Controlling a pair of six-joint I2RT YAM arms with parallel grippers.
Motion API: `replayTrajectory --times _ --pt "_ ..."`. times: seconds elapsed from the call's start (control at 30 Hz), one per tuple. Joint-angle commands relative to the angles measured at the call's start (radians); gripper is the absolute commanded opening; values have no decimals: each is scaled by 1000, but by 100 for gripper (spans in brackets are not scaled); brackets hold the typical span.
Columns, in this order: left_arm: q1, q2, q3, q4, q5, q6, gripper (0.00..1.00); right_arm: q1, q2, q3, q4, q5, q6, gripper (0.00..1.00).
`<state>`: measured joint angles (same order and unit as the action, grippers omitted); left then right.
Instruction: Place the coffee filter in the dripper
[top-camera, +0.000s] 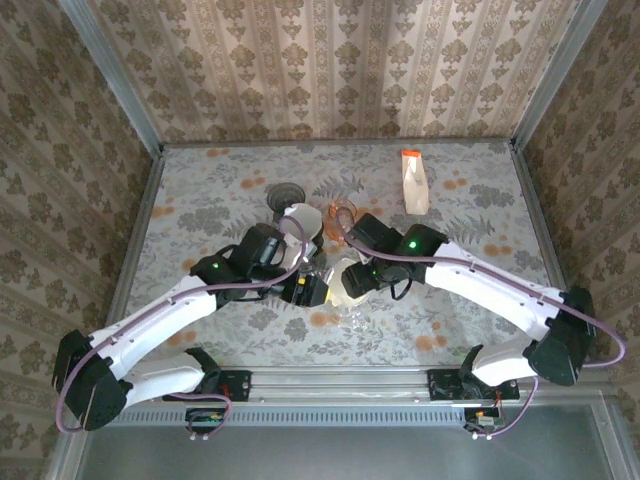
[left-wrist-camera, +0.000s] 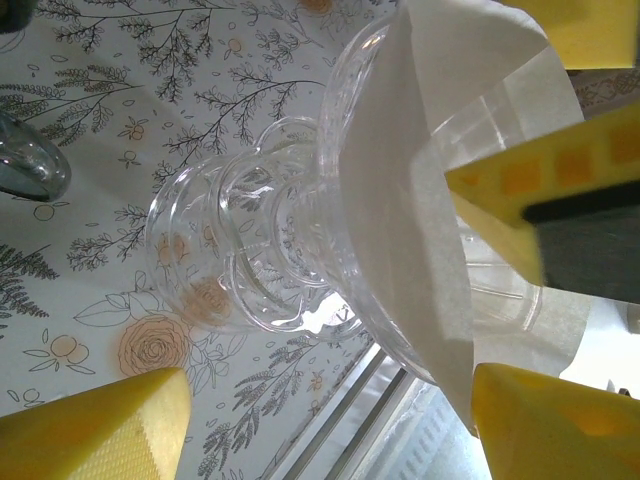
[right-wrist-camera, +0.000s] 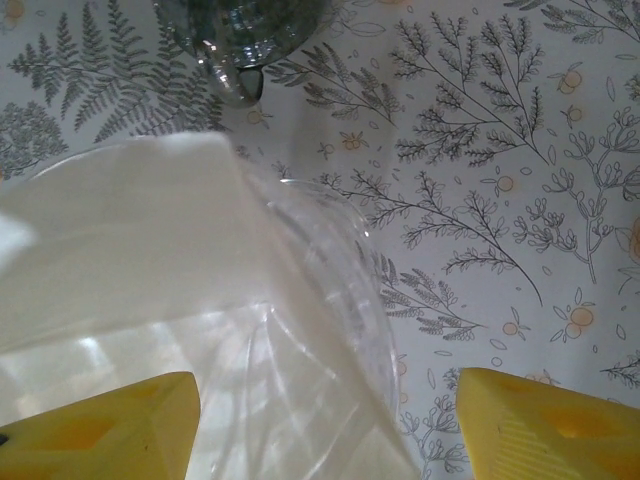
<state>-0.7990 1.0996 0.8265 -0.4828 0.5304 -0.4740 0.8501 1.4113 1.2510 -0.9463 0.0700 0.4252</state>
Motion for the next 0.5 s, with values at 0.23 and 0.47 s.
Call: replayTrajectory --times 0.23,0.47 --pt "-6 5 26 7 -6 20 76 -30 107 25 30 -14 -28 69" --pt "-6 11 23 13 -4 17 77 -31 153 6 54 -13 -31 69"
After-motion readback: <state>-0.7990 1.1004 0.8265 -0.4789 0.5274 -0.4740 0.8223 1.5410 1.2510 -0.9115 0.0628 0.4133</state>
